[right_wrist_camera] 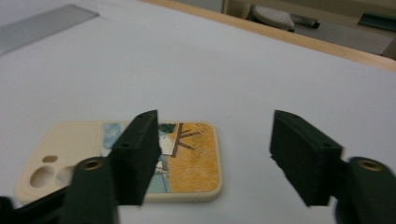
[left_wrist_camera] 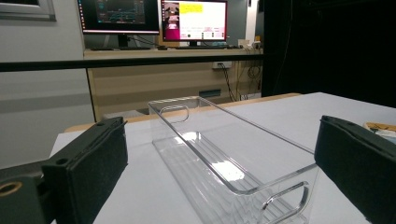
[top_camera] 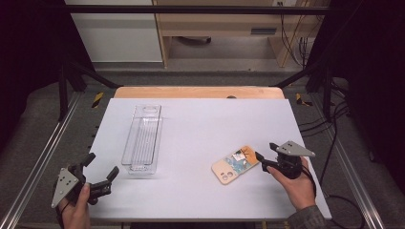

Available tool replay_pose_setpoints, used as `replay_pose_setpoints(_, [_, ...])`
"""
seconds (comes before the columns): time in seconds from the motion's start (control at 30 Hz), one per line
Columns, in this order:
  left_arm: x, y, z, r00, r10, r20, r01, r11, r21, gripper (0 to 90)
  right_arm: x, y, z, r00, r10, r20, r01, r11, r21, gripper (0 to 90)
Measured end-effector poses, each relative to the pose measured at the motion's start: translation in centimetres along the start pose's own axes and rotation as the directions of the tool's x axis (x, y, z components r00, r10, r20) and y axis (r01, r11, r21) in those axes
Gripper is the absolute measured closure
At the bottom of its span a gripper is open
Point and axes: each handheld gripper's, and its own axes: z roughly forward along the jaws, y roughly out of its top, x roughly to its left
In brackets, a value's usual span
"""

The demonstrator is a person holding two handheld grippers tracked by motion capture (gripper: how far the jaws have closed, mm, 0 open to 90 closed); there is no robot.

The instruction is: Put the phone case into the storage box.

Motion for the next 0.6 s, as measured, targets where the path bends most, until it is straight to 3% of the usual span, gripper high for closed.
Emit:
replay_pose_setpoints(0.17, [0.2,0.0,-0.1,1.0,-0.002,-0.004,0.002,1.0,-0.001,2.4,-0.8,0.8,0.9,0.9997,-0.026,0.003,0.025,0.9974,0.068,58.0])
replay_pose_setpoints(0.4, [0.4,0.0,-0.3,0.9999,-0.006,-0.011,0.006,1.0,-0.002,2.4,-2.2,0.6,2.3,1.0,0.003,0.0,-0.003,0.994,0.109,80.4])
replay_pose_setpoints(0.6, [0.5,0.0,-0.4,0.9999,-0.006,-0.01,0.006,1.0,-0.001,2.4,-2.9,0.3,3.6,0.9998,0.017,0.005,-0.018,0.9892,0.146,90.0])
